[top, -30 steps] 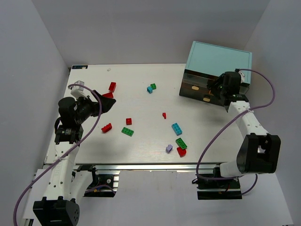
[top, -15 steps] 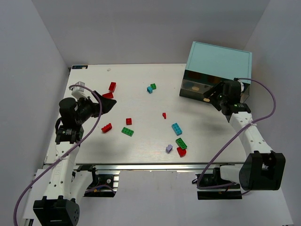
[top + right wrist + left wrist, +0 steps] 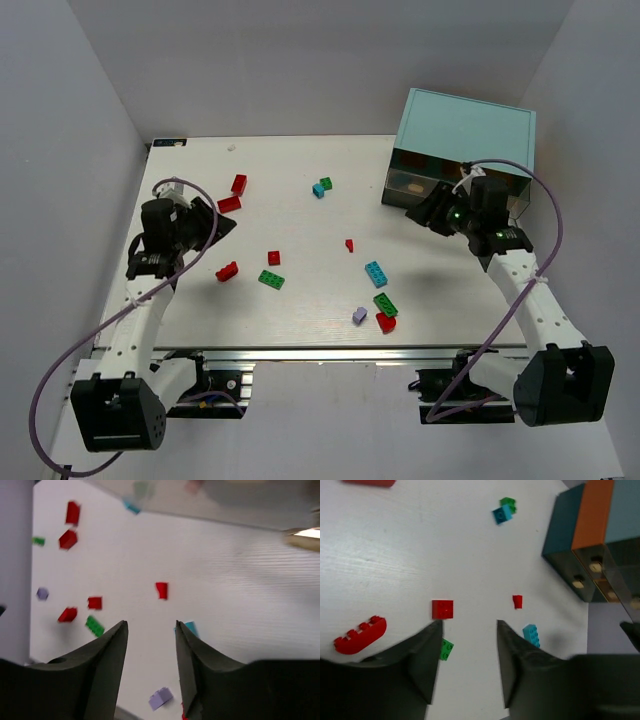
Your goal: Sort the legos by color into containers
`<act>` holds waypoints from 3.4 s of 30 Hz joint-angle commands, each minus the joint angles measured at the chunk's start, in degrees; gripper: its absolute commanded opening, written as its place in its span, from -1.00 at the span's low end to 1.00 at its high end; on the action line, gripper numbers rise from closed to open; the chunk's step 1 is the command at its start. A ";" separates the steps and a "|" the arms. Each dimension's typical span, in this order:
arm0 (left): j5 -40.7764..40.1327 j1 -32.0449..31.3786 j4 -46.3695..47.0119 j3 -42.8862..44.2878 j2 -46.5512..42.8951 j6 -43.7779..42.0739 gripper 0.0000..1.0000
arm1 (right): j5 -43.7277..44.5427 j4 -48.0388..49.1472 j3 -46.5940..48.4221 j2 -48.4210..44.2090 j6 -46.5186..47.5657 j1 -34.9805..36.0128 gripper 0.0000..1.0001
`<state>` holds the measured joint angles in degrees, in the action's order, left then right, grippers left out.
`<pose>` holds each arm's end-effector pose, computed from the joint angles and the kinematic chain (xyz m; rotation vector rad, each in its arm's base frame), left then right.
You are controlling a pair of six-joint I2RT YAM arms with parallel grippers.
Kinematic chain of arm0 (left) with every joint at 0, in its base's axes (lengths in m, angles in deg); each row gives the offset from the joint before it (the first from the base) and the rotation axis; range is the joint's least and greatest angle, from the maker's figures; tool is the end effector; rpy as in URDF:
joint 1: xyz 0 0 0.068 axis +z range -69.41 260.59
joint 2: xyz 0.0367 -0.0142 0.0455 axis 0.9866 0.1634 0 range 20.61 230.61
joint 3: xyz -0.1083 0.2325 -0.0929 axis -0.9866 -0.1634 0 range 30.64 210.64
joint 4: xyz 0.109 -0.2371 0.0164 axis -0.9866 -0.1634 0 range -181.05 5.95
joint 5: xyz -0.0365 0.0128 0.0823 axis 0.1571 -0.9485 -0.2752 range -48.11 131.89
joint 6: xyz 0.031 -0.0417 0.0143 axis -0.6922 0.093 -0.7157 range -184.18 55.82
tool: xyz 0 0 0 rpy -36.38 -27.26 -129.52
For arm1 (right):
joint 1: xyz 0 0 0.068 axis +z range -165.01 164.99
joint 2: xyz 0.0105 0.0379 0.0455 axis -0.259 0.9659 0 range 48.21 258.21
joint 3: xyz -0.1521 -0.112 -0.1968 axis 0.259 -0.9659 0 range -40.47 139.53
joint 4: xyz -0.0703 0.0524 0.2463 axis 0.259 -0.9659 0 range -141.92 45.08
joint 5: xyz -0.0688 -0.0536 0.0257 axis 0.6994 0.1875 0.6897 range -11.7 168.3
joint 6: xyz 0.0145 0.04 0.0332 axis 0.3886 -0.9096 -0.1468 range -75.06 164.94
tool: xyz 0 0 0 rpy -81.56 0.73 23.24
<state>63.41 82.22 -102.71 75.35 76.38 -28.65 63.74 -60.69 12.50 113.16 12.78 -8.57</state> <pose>0.2168 -0.0070 0.2906 -0.4547 2.0887 -0.7460 0.2537 0.0376 0.3099 0.3096 2.0847 0.6729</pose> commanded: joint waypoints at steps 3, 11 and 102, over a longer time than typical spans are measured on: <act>-11.05 -0.31 -4.89 4.24 7.76 -0.72 -0.24 | -19.23 1.27 2.22 2.19 18.66 5.15 -0.36; -18.35 -0.31 -10.79 17.07 27.88 3.66 0.09 | -29.82 -15.33 12.23 7.29 56.66 16.41 0.34; 8.99 -36.69 27.27 84.49 78.62 19.32 -0.63 | 23.36 12.08 11.98 -4.92 19.86 5.69 -1.00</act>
<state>76.17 46.73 -78.64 156.83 155.33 -8.63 87.19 -49.67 25.09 109.90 33.78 -2.21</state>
